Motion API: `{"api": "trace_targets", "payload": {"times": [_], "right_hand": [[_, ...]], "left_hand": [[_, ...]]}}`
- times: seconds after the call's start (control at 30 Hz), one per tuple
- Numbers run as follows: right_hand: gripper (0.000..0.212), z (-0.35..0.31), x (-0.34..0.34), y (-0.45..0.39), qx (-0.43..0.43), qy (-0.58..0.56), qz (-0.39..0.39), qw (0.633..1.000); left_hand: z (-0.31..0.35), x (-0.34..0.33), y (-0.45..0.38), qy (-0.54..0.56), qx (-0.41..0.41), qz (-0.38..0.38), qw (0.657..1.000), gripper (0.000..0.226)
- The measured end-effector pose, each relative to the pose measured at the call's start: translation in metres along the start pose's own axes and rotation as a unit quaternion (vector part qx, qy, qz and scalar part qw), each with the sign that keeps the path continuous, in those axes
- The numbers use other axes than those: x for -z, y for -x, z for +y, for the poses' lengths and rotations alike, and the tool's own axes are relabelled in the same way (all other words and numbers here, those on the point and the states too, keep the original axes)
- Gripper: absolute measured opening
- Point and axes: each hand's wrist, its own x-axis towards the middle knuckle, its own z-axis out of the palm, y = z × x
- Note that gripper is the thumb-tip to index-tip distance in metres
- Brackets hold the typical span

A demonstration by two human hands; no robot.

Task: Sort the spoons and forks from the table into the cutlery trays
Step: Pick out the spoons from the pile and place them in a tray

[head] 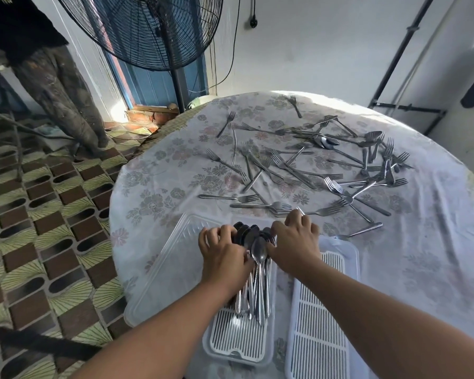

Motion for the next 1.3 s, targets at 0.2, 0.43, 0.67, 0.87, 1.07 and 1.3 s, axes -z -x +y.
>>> {"api": "trace_targets", "payload": {"times": [0.2,0.43,0.67,0.87,1.07,1.3], "right_hand": [[0.027,-0.010,-0.003,0.003,0.085,-0.007,0.037,0.996],[0.037,-0.011,-0.003,0.002,0.011,0.003,0.013,1.000],[0.035,-0.012,-0.006,0.000,-0.035,-0.061,0.010,0.997],[0.034,-0.009,0.012,-0.001,-0.043,-0.130,0.031,0.990],[0.028,0.035,0.019,-0.005,-0.073,-0.248,0.101,0.961],[0.024,0.143,0.035,-0.023,-0.054,-0.333,0.097,0.936]], "left_hand": [[-0.002,-0.005,0.001,-0.022,-0.001,0.015,1.000,0.036],[-0.001,-0.002,-0.006,-0.018,-0.071,0.011,0.997,0.029],[-0.014,-0.005,-0.013,0.015,-0.083,0.029,0.996,0.018],[-0.001,0.005,-0.032,0.195,-0.034,0.059,0.978,0.019],[0.048,0.019,-0.064,0.290,0.002,0.083,0.953,0.013],[0.150,0.013,-0.097,0.260,0.049,0.063,0.962,0.022]]}}
